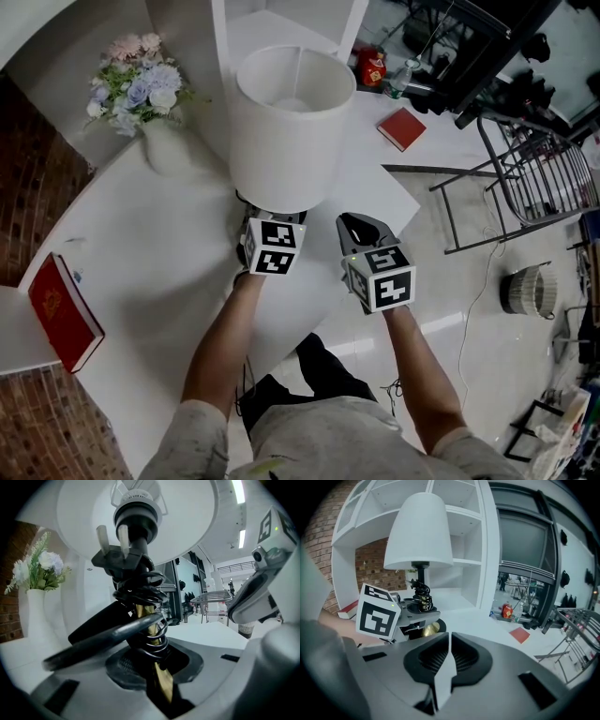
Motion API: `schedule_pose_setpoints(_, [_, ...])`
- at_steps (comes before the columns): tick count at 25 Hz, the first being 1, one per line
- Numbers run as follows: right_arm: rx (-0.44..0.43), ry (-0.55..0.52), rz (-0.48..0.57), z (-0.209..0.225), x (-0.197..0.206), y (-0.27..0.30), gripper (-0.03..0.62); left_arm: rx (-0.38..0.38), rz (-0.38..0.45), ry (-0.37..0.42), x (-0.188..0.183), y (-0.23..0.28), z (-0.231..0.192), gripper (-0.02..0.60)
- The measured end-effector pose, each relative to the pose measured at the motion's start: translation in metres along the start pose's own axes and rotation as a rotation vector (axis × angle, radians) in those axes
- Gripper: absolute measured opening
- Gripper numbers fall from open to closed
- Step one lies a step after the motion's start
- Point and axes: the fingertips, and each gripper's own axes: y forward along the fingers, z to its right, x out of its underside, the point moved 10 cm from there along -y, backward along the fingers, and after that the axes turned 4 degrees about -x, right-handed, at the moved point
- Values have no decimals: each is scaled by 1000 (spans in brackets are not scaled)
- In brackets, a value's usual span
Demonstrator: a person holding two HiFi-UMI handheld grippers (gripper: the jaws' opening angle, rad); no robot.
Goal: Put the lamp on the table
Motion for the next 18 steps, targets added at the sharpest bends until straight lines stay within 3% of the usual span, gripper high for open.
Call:
schedule_pose_setpoints(8, [5,3,11,-2,-6,-4,5,25,-65,-6,-4,2,-1,104])
schedule_pose_setpoints(13, [6,2,15,-7,-12,-9,5,59,-117,-3,-6,0,-1,187])
schedule_pose_setpoints(18, [2,-1,25,-11,-18,-16,5,52,-153,-57,-2,-7,-5,206])
